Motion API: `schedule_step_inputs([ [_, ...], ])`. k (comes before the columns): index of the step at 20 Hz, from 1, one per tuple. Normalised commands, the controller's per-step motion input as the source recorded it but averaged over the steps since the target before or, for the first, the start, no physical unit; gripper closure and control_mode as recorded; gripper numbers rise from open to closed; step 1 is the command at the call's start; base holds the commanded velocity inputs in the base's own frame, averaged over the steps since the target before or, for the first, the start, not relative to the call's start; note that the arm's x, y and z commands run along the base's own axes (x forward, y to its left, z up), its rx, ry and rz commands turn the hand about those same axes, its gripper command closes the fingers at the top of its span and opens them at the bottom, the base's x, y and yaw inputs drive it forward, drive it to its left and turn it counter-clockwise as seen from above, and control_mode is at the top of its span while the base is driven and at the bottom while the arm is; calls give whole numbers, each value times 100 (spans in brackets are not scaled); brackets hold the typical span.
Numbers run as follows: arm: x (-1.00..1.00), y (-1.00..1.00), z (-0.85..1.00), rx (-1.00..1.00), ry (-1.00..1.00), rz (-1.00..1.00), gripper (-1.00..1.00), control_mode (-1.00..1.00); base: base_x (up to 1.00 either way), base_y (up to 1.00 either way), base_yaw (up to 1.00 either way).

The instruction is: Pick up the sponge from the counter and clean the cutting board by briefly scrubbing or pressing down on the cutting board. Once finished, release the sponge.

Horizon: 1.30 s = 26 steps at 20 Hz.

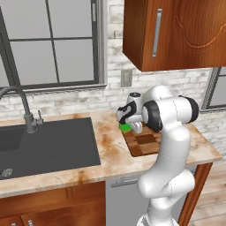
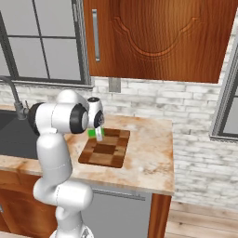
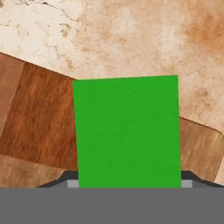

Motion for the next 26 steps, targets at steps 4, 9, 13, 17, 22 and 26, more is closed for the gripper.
schedule_step_inputs([
  [4, -49, 12, -16, -11, 20, 0, 100, -100, 0, 0, 0],
  [9, -49, 4, -32, -12, 22, 0, 100, -100, 0, 0, 0],
  [13, -67, 0, -46, -6, 6, 0, 100, -100, 0, 0, 0],
  [17, -91, 0, -55, 0, -3, 0, 100, -100, 0, 0, 0],
  [22, -90, 0, -51, 0, -5, -1, 100, -100, 0, 0, 0],
  [26, -81, 0, -47, 0, 0, -1, 100, -100, 0, 0, 0],
])
